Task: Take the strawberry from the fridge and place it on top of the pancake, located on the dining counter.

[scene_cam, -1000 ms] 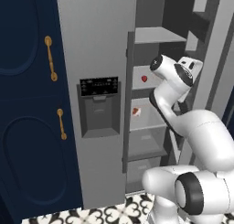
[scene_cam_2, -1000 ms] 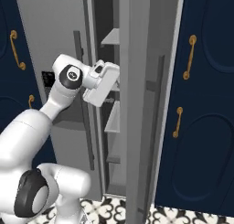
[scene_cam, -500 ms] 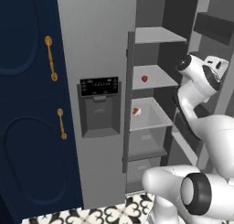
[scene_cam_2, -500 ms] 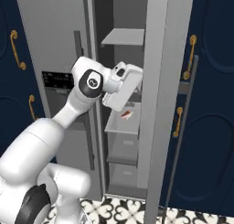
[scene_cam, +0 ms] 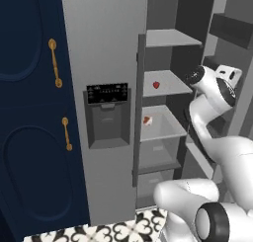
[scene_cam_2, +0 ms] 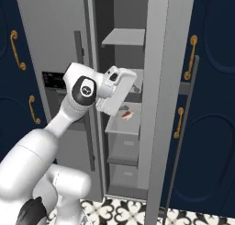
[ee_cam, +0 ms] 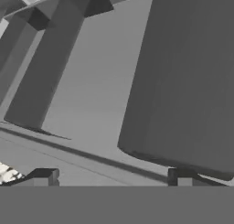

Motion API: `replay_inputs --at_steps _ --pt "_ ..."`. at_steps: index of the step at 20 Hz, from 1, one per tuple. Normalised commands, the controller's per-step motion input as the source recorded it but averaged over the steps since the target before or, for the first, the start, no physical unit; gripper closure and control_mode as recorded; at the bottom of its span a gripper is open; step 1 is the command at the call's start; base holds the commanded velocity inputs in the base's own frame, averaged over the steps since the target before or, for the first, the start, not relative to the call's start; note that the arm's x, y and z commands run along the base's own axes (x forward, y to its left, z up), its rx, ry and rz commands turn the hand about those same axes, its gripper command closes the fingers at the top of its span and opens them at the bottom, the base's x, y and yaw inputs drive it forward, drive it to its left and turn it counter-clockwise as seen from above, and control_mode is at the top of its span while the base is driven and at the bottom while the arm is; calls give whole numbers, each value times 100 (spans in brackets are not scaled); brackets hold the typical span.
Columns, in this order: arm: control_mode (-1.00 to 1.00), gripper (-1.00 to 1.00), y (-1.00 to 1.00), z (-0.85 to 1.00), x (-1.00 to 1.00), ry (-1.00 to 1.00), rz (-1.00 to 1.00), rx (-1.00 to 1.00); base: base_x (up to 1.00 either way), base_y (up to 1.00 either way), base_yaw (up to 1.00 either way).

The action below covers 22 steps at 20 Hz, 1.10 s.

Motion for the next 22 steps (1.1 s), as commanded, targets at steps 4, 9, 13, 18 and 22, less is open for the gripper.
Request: replay_inputs --at_steps 4,9,13,18,22 --pt "-100 -100 100 0 -1 -14 5 0 0 0 0" --pt "-100 -100 100 -17 0 -15 -1 19 0 0 0" --pt "-100 -100 60 -63 -15 -14 -18 78 0 0 0" --pt "-100 -100 50 -47 -34 -6 -30 81 0 0 0" --pt "-100 -100 12 -4 -44 1 -13 56 0 0 0"
